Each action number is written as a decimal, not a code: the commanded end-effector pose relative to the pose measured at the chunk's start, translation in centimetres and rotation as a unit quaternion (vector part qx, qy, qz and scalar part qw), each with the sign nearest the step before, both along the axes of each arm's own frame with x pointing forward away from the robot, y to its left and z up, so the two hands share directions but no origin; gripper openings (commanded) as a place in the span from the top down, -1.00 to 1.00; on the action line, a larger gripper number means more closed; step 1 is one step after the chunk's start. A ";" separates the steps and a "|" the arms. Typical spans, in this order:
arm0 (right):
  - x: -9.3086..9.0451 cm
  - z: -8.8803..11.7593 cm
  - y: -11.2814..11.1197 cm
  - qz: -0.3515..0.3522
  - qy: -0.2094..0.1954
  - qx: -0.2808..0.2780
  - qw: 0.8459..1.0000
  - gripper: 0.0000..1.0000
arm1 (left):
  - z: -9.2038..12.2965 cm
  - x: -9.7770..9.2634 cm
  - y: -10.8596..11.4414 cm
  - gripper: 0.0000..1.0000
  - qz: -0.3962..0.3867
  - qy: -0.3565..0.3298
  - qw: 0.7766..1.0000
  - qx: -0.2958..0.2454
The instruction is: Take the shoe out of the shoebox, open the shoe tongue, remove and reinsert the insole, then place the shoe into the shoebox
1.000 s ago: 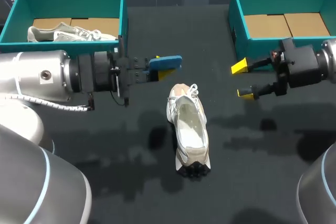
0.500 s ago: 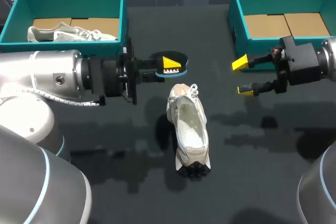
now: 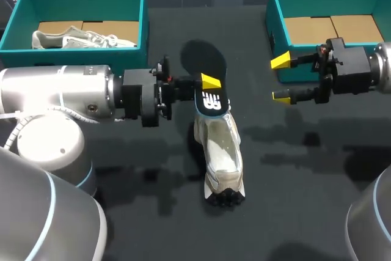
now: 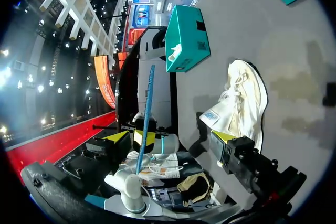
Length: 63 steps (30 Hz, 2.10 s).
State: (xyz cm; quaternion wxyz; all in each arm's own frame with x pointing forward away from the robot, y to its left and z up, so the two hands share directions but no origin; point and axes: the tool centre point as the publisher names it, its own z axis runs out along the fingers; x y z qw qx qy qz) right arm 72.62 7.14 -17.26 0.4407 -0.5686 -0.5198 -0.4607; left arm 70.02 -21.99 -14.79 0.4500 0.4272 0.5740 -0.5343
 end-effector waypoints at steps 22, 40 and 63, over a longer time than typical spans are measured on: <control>2.3 0.4 3.6 0.034 0.003 -0.025 0.999 -1.00 | -2.4 2.2 -4.1 1.00 -0.054 -0.080 0.995 0.012; 2.2 -0.3 5.7 0.041 0.004 0.002 0.999 0.06 | -3.1 3.6 -6.1 1.00 -0.053 -0.094 0.994 0.017; 2.9 -0.6 6.7 0.049 -0.017 0.027 0.998 0.42 | -3.4 3.7 -6.8 1.00 -0.045 -0.092 0.995 0.014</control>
